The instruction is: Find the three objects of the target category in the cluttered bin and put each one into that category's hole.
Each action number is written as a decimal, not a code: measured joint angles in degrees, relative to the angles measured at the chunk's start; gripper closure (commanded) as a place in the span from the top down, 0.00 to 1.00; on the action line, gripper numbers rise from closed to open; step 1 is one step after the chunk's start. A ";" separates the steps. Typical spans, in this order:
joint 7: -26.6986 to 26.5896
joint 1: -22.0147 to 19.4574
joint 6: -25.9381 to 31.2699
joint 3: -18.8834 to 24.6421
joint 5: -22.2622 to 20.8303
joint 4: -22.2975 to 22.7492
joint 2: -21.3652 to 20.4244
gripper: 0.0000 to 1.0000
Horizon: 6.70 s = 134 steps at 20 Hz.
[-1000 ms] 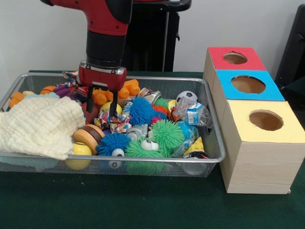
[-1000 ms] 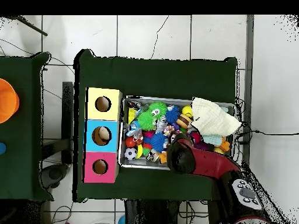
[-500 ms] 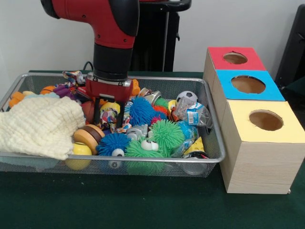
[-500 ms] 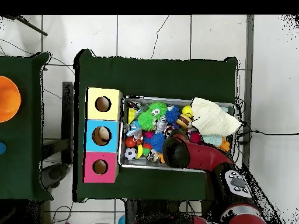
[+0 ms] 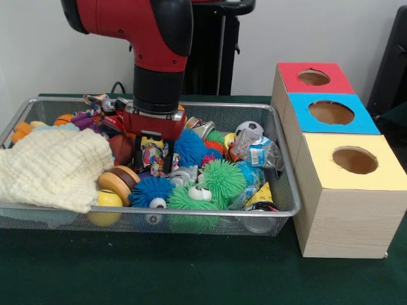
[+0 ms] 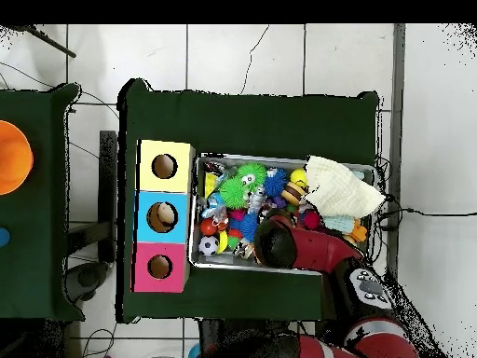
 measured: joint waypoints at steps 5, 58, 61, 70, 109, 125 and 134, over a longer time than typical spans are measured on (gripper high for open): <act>0.00 0.01 -1.88 0.02 0.25 -0.10 0.64 1.00; 0.00 -9.65 20.91 10.59 0.87 0.76 -16.71 1.00; 0.00 -8.30 19.83 10.60 0.87 0.95 -16.38 1.00; 0.00 -5.58 15.92 10.59 0.89 1.38 -14.03 1.00; 0.00 -3.73 -0.62 5.39 -1.93 3.32 -4.39 1.00; 0.00 -1.21 -9.04 2.20 -2.44 3.30 -1.09 0.00; 0.00 -1.22 -7.83 2.38 -2.46 3.32 -1.59 0.00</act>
